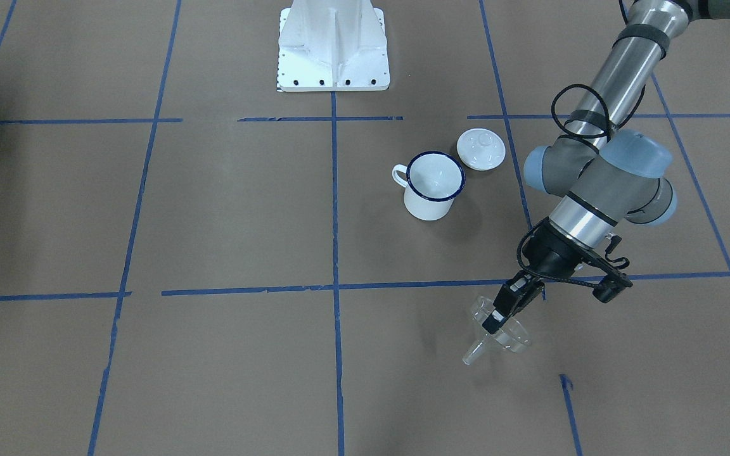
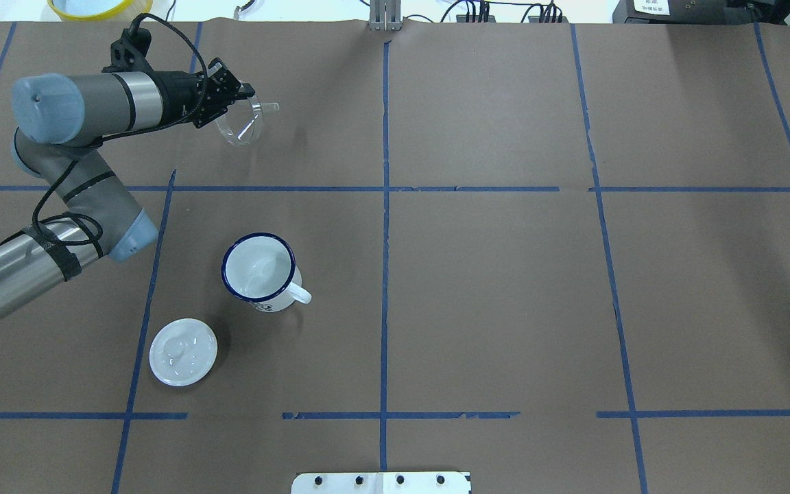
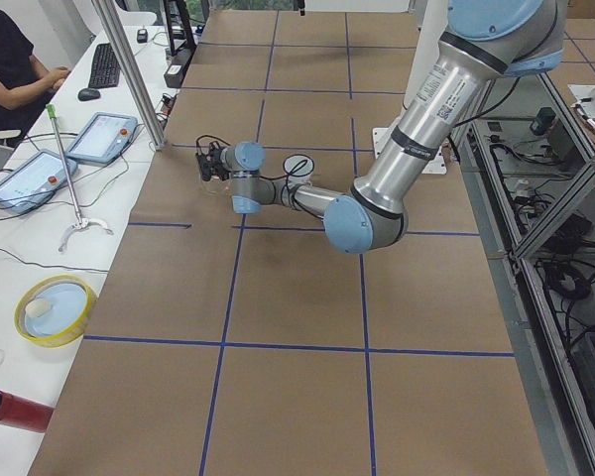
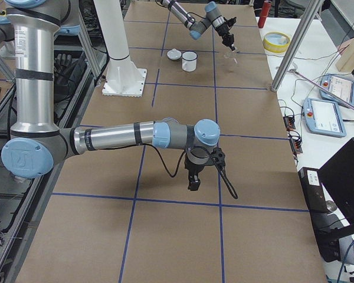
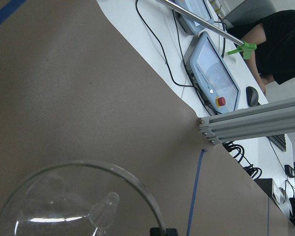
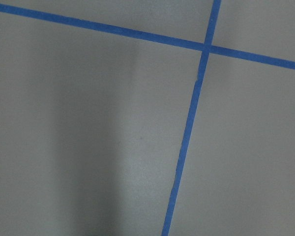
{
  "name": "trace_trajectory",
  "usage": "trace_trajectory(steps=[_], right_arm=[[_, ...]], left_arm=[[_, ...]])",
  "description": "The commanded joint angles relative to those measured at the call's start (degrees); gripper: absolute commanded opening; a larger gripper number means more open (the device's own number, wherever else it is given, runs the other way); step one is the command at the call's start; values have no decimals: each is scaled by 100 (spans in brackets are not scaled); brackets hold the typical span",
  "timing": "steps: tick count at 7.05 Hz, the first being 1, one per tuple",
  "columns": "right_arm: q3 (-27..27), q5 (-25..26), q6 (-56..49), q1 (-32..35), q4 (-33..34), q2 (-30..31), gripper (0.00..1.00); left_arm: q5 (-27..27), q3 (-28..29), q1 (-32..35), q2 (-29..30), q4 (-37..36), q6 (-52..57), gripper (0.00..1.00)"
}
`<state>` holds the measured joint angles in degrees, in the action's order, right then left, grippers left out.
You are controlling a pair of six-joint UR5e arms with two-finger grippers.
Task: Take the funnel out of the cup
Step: 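Carry the funnel farther from the robot, set it down, open left gripper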
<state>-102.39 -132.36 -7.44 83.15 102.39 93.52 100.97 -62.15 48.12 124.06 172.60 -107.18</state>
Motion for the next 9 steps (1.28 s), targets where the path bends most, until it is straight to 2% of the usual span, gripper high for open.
trace_trajectory(steps=[1,2,3,4,6,8,9], right_arm=[[0,0,6,0,0,0,100],[0,0,6,0,0,0,100],[0,0,6,0,0,0,100],[0,0,6,0,0,0,100],[0,0,6,0,0,0,100],[0,0,6,0,0,0,100],[0,0,6,0,0,0,100]], left_arm=[[-516,247,-276,-4,615,-381,5],[-517,238,-277,-22,599,-373,80],[-508,221,-277,-22,538,-365,93],[-465,55,-268,-57,268,-304,99],[200,-857,-268,-198,-1738,-68,99],[326,-1176,-276,-415,-2534,171,99],[866,-1664,-259,-530,-3452,563,98]])
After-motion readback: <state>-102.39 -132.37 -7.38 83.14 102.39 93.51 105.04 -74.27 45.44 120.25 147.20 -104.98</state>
